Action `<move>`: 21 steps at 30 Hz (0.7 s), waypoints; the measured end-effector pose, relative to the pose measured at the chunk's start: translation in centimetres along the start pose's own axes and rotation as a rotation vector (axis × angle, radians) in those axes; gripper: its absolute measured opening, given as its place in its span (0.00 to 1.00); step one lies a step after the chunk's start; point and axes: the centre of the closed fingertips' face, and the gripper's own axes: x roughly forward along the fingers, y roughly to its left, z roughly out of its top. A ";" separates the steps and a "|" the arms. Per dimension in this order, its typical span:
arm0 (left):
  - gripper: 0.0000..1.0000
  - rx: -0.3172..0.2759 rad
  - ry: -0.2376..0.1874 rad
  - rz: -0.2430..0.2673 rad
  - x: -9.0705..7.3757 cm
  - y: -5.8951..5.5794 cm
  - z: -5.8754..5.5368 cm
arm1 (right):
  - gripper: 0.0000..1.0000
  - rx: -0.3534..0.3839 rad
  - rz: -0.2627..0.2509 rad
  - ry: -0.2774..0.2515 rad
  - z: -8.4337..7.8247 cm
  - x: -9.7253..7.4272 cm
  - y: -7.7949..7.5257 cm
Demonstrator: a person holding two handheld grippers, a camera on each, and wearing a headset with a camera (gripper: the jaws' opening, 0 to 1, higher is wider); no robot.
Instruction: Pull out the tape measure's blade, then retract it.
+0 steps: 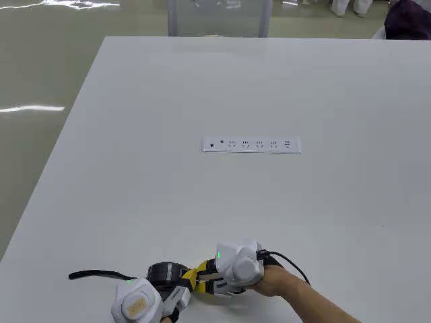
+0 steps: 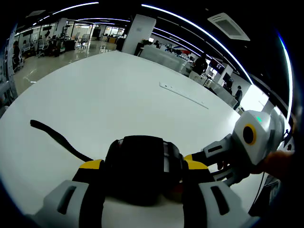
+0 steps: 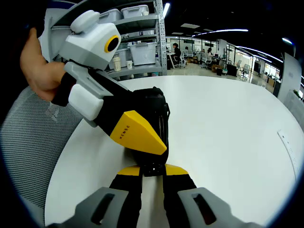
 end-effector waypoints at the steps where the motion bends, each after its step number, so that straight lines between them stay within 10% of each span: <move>1: 0.64 0.000 0.000 0.000 0.0 0.0 0.0 | 0.15 0.001 -0.001 0.000 0.0 0.0 0.0; 21: 0.66 0.057 0.033 -0.035 -0.4 -0.5 0.0 | 0.21 0.013 -0.068 0.017 -0.2 -0.9 -0.3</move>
